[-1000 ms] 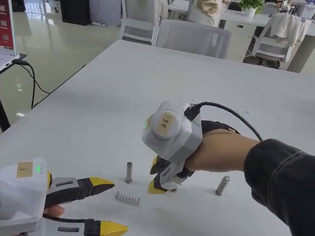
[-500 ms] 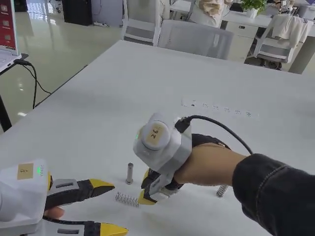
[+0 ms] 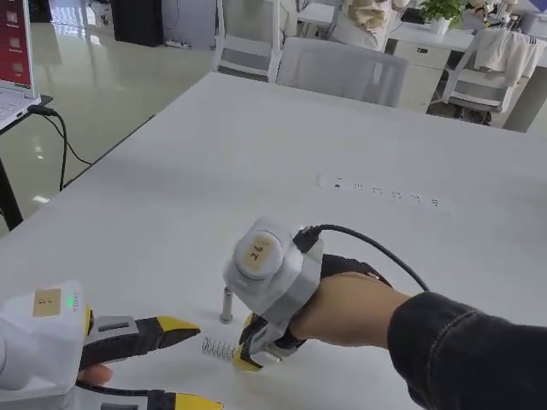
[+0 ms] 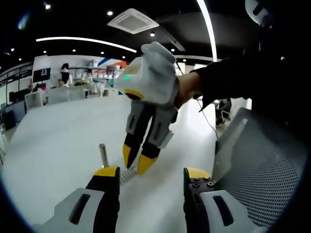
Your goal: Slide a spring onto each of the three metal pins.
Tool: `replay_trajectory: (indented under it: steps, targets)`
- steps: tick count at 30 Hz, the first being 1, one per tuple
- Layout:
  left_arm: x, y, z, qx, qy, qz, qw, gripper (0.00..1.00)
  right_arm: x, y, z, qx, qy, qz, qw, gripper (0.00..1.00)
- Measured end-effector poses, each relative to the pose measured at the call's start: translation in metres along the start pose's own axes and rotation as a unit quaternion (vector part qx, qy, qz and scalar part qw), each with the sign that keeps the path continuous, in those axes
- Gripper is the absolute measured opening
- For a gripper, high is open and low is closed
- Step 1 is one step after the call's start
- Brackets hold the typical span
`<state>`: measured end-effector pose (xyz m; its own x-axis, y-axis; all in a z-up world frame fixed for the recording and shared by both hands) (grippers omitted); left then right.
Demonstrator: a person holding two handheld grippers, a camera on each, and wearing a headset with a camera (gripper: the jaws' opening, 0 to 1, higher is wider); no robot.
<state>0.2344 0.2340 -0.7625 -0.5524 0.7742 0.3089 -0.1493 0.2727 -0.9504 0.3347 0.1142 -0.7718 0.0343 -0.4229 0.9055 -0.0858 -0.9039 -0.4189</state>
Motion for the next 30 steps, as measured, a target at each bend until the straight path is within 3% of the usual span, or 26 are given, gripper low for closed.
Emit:
replay_trajectory:
  steps: [18,30]
  targets:
    - [0.000,-0.001,-0.001,-0.001,-0.002,-0.001,1.0000,0.46,-0.004,0.001,-0.002,0.023,0.016,-0.008,0.9996,0.08]
    - [-0.001,-0.003,-0.002,-0.006,0.000,-0.004,1.0000,0.46,0.017,0.000,-0.008,0.034,0.005,0.002,0.9994,0.07]
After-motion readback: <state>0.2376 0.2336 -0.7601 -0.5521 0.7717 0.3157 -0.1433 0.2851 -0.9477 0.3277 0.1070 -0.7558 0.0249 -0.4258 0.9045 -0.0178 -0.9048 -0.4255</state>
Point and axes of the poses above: the centre of the closed fingertips' face, and the gripper's own axes: x roughly backward along the fingers, z roughly to its right, y roughly out of its underside, the point moved 10 cm from there along x, roughly backward along the fingers, and after that the axes turned 8 degrees about -x, right-handed, at the moved point
